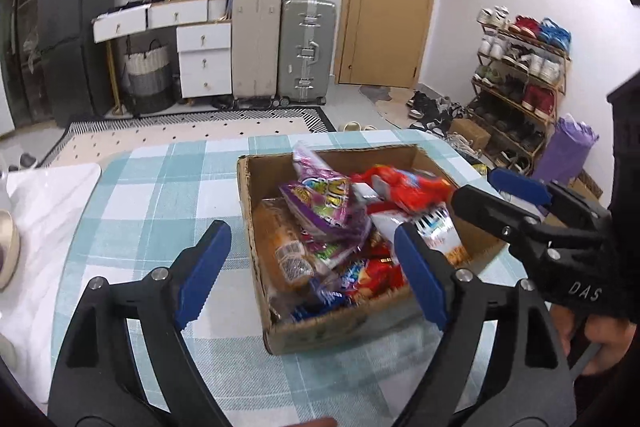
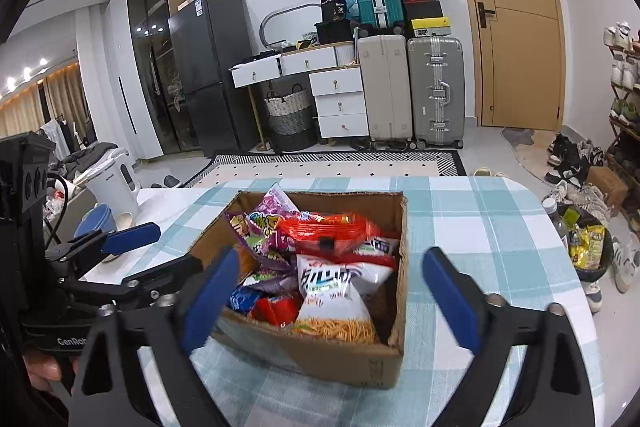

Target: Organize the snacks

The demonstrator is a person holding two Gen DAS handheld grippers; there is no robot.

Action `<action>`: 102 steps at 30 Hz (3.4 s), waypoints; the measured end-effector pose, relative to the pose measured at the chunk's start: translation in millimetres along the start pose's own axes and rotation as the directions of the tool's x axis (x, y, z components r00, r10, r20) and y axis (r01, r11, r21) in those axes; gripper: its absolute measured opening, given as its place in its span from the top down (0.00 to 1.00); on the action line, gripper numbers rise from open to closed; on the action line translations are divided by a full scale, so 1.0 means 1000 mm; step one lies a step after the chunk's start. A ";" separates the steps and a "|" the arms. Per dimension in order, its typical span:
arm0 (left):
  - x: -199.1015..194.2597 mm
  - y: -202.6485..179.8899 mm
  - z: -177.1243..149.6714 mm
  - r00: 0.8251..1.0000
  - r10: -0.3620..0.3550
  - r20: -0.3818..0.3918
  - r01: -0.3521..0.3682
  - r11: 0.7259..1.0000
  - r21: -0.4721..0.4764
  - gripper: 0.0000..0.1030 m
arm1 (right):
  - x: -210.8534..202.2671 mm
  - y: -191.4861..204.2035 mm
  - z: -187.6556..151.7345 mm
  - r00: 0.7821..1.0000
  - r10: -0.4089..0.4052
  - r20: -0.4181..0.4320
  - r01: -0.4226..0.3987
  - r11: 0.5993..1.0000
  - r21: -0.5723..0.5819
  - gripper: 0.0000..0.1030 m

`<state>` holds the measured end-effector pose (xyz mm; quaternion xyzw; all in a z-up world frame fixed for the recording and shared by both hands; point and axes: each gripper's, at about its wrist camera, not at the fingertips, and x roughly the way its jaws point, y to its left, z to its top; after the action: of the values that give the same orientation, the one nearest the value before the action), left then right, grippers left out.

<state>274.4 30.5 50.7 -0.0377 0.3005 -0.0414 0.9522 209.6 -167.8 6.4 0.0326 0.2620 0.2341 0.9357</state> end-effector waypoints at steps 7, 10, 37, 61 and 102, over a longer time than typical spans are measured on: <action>-0.027 0.005 -0.013 1.000 0.010 0.005 -0.010 1.000 -0.008 0.01 | -0.019 0.000 -0.014 1.000 0.027 0.014 -0.027 1.000 -0.011 0.01; -0.040 0.008 -0.019 1.000 -0.002 0.009 0.002 1.000 -0.025 0.01 | -0.025 0.005 -0.022 0.999 0.032 0.028 -0.031 0.999 -0.026 0.01; -0.077 0.019 -0.090 0.993 0.058 0.100 -0.056 0.998 -0.016 0.01 | -0.066 0.031 -0.082 0.984 0.060 0.167 -0.037 0.990 -0.138 0.00; -0.067 0.027 -0.107 0.987 0.070 0.148 -0.069 0.998 -0.015 0.01 | -0.062 0.025 -0.093 0.981 0.017 0.193 0.011 0.990 -0.141 0.00; -0.064 0.027 -0.110 0.986 0.071 0.150 -0.070 0.997 -0.014 0.01 | -0.063 0.020 -0.093 0.981 0.020 0.193 0.006 0.991 -0.131 0.00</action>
<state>160.0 58.7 -5.1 -0.0342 0.2292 -0.0036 0.9728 107.1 -184.0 -39.8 -0.0052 0.1538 0.2498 0.9560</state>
